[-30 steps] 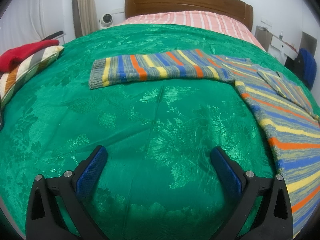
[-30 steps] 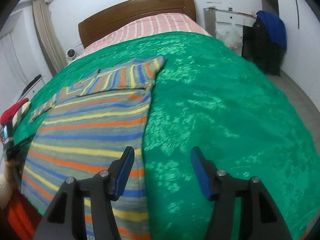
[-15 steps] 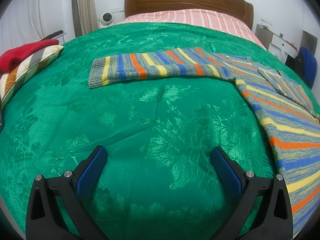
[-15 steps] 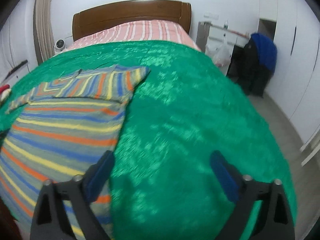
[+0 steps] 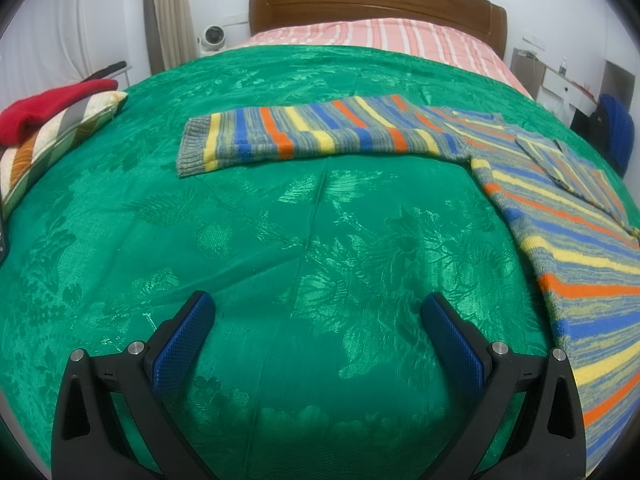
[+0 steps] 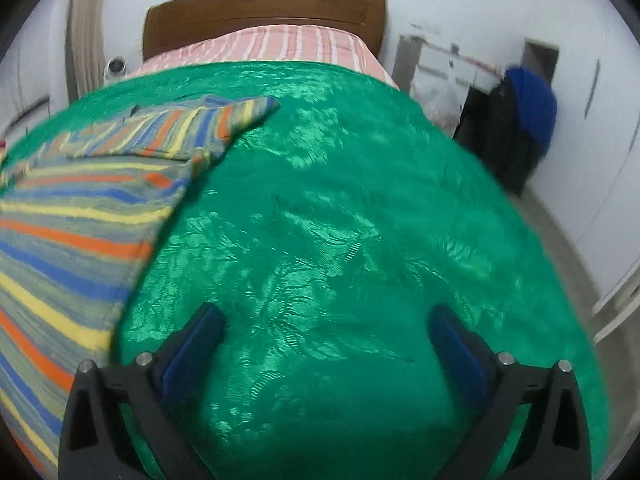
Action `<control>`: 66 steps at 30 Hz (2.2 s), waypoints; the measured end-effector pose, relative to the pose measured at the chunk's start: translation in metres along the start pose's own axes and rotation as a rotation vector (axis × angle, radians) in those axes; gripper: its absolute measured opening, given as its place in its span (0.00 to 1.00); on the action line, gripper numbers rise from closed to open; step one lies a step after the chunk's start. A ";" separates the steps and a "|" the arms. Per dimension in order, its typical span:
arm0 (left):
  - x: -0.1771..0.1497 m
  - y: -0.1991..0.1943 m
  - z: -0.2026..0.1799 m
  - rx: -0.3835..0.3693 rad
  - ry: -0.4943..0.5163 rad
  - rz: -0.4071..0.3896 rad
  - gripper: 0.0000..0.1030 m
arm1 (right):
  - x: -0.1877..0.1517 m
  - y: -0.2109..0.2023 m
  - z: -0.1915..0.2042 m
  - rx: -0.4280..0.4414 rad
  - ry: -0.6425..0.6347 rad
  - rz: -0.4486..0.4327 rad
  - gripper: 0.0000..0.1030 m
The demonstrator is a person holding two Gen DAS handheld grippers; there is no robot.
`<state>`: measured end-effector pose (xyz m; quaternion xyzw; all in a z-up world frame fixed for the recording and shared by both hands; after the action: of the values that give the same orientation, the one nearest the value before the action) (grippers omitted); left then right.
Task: Fold small clothes
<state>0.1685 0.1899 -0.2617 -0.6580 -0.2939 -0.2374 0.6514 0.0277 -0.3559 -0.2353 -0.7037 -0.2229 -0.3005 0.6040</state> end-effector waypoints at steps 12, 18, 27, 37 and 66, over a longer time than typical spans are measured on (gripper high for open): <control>0.000 0.000 0.000 0.000 0.000 0.000 1.00 | -0.002 0.006 -0.001 0.024 0.015 -0.006 1.00; 0.000 0.000 0.000 0.000 0.000 -0.001 1.00 | -0.002 0.007 -0.001 0.018 0.013 -0.002 1.00; 0.000 0.000 0.000 0.000 0.001 -0.001 1.00 | -0.002 0.009 0.000 0.015 0.010 -0.001 1.00; 0.000 0.000 -0.001 0.002 0.002 -0.001 1.00 | -0.002 0.010 0.000 0.015 0.010 -0.001 1.00; 0.152 0.084 0.143 -0.204 -0.456 0.311 0.71 | -0.001 0.010 0.000 0.005 0.004 -0.004 1.00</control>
<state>0.3252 0.3464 -0.2217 -0.7935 -0.3029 -0.0089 0.5277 0.0337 -0.3573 -0.2433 -0.7010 -0.2240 -0.3027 0.6056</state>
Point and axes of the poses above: each gripper's, at about its wrist camera, not at the fingertips, and y roughly the way its jaws point, z to its left, x to its top, the point moved 8 cm from there along y, roughly the way its jaws point, and after that the axes turned 1 degree about -y, right-handed, at the moved point
